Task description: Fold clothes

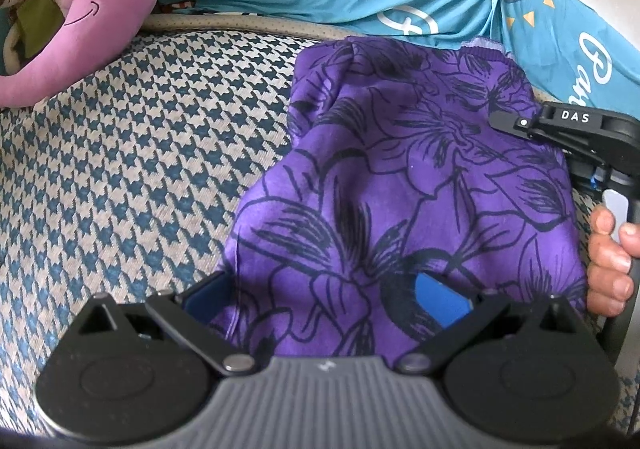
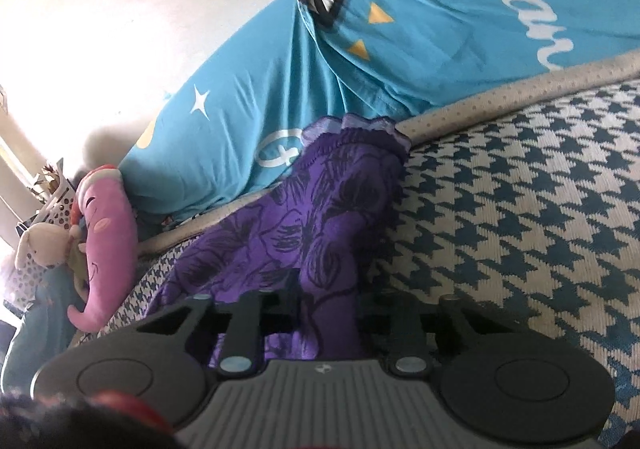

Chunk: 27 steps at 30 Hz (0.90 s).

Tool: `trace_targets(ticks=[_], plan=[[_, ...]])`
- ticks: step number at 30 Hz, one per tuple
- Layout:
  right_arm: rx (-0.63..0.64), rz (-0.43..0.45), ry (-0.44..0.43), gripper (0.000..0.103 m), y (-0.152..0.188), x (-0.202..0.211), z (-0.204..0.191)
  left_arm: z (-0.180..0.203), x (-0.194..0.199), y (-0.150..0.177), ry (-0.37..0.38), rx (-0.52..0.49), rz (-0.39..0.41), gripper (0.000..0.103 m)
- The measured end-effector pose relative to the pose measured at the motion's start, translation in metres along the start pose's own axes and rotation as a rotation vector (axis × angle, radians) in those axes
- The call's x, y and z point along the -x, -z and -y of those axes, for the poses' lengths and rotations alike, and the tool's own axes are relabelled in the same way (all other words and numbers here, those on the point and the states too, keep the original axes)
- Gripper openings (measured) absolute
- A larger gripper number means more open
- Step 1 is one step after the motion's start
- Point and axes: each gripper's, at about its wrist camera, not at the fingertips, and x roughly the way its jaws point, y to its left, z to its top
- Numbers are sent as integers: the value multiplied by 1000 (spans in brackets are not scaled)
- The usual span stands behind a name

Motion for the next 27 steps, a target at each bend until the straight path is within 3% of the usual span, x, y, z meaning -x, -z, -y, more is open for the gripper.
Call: trace_targets(ticks=[11, 27], plan=[[139, 140, 88, 19, -3, 40, -31, 5, 5, 2, 17, -39, 10, 103], [114, 208, 200, 19, -12, 89, 0, 30, 17, 10, 119, -123, 31, 103]])
